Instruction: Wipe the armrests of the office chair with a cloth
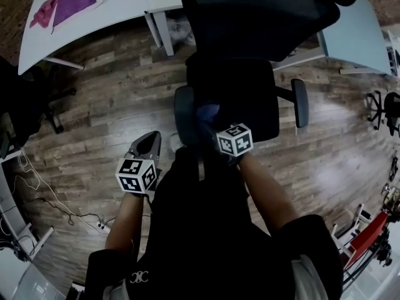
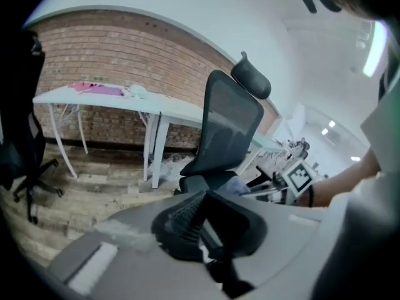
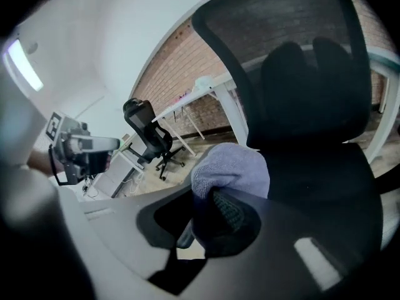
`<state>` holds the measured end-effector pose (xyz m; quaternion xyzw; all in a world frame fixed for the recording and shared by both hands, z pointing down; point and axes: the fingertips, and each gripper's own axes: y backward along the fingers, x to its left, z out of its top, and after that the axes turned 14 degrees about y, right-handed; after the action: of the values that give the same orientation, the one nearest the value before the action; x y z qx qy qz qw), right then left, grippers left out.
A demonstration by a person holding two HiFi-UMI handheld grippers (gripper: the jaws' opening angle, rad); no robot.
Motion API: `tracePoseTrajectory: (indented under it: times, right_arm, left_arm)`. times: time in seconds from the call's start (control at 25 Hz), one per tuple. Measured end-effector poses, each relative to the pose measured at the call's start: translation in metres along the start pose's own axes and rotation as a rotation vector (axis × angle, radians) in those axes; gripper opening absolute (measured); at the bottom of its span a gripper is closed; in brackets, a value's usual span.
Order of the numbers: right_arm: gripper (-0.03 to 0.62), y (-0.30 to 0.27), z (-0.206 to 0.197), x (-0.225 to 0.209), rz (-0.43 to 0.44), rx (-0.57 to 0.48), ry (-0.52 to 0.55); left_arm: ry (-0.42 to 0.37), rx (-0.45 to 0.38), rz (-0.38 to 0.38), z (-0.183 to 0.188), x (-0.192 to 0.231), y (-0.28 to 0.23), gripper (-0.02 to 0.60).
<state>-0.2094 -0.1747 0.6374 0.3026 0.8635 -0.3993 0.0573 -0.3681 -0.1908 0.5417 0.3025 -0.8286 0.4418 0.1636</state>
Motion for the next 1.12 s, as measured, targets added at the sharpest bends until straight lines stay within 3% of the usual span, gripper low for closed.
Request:
tracePoseTrajectory:
  times: [0.12,0.36,0.6,0.76,1.04,1.12]
  right_arm:
    - [0.060,0.028,0.018,0.022,-0.051,-0.077,-0.003]
    - [0.060,0.056,0.025,0.051,-0.158,-0.137,0.004]
    - [0.060,0.064,0.016,0.092,-0.113,-0.172,0.039]
    - [0.060,0.049,0.012,0.112,-0.097,-0.164,0.101]
    - [0.060,0.015,0.016,0.155,-0.140,-0.141,0.092]
    - [0.060,-0.004,0.022,0.162,-0.175,-0.143,0.044]
  left_arm:
    - [-0.068,0.015,0.001,0.005,0.012,0.001,0.005]
    - [-0.048,-0.008,-0.026,0.006,0.001,0.010,0.005]
    - [-0.045,-0.018,-0.058,-0.013,-0.042,0.022,0.005]
    - [-0.092,-0.028,-0.063,-0.019,-0.050,0.034,0.005]
    - [-0.128,-0.013,-0.110,-0.012,-0.007,0.055,0.005]
    - [-0.158,0.009,-0.127,-0.006,0.017,0.060,0.005]
